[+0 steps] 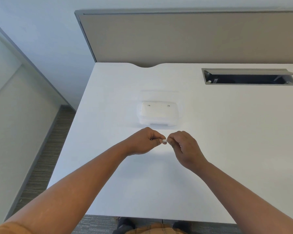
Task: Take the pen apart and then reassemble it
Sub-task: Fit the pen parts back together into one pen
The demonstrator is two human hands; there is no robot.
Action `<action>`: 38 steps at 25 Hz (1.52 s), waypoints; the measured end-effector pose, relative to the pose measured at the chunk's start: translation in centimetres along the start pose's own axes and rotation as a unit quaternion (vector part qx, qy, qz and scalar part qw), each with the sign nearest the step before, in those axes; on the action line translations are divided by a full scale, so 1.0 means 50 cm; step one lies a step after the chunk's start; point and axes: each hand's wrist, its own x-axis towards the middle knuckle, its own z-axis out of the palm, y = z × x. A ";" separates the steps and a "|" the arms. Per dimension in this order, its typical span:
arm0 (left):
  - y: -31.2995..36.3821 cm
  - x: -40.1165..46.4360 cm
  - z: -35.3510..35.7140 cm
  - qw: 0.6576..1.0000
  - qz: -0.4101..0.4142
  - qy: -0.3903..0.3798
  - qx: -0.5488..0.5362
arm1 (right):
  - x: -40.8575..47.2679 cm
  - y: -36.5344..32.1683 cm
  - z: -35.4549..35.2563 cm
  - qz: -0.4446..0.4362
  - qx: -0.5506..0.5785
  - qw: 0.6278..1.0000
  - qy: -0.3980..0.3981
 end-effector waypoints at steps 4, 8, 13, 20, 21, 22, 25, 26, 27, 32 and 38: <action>0.007 0.009 0.011 0.999 0.018 0.026 0.042 | 0.014 -0.010 0.020 0.105 0.018 0.994 0.016; -0.006 0.011 0.011 0.998 0.020 0.019 0.051 | 0.027 -0.029 0.021 0.285 0.154 0.946 -0.028; 0.001 0.005 -0.003 0.999 0.003 -0.015 -0.039 | 0.003 -0.005 0.001 0.032 -0.017 0.999 0.004; -0.008 0.013 0.016 0.992 0.014 0.010 0.127 | 0.020 -0.024 0.012 0.406 0.401 0.813 -0.113; -0.010 0.013 0.018 0.992 0.013 0.009 0.127 | 0.019 -0.022 0.009 0.415 0.401 0.807 -0.124; -0.011 0.014 0.020 0.993 0.012 0.007 0.117 | 0.016 -0.017 0.008 0.398 0.373 0.829 -0.124; -0.009 0.019 0.021 0.996 0.021 -0.003 0.087 | 0.006 -0.009 0.007 0.284 0.214 0.932 -0.063; -0.008 0.021 0.021 0.996 0.022 -0.004 0.083 | 0.004 -0.007 0.007 0.242 0.173 0.954 -0.041; -0.007 0.024 0.020 0.996 0.020 -0.003 0.084 | 0.004 -0.004 0.007 0.211 0.140 0.967 -0.034; -0.005 0.021 0.048 0.964 0.058 0.057 0.253 | 0.012 0.008 -0.002 0.374 0.294 0.869 -0.137; -0.011 0.028 0.058 0.962 0.081 0.066 0.252 | 0.005 0.033 -0.018 0.295 0.264 0.910 -0.126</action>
